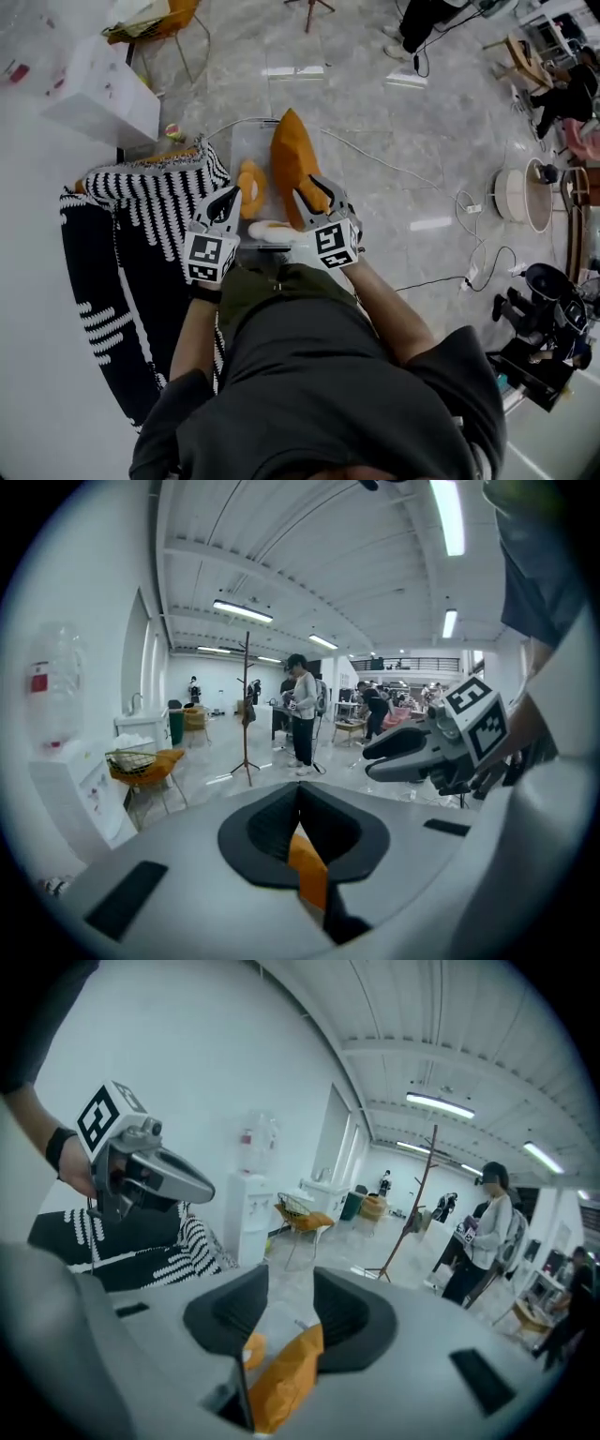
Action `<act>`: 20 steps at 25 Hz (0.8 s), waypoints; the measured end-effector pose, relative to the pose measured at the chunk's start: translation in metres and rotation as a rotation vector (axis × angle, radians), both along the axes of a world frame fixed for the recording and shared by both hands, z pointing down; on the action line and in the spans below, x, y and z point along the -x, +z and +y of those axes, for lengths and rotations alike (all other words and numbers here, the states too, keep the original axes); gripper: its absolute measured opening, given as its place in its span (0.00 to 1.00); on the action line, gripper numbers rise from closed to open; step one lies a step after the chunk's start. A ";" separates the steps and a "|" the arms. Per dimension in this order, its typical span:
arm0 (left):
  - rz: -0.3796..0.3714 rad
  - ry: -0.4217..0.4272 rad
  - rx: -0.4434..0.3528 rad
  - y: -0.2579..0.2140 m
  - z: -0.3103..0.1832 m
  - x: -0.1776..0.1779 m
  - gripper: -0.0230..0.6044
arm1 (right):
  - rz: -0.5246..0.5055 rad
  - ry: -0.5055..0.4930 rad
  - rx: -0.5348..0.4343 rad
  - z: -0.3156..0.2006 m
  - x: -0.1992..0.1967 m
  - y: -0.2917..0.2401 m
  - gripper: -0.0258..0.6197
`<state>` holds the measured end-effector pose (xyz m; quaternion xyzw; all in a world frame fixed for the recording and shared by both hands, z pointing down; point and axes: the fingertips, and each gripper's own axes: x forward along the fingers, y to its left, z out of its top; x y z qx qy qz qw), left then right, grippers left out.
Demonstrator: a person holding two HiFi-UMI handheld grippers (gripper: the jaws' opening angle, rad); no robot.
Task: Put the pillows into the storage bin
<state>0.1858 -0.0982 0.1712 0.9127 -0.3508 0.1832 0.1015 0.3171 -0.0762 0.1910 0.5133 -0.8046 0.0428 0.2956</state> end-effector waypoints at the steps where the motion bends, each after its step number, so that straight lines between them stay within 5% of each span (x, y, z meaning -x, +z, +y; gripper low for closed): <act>1: 0.003 0.020 -0.011 -0.009 0.004 -0.006 0.04 | -0.008 0.007 -0.021 0.004 -0.003 -0.014 0.28; 12: 0.031 0.136 -0.089 -0.087 0.019 -0.029 0.04 | -0.101 0.134 -0.176 0.032 -0.031 -0.112 0.05; 20: 0.036 0.156 -0.104 -0.106 0.029 -0.033 0.04 | -0.134 0.173 -0.205 0.047 -0.042 -0.127 0.04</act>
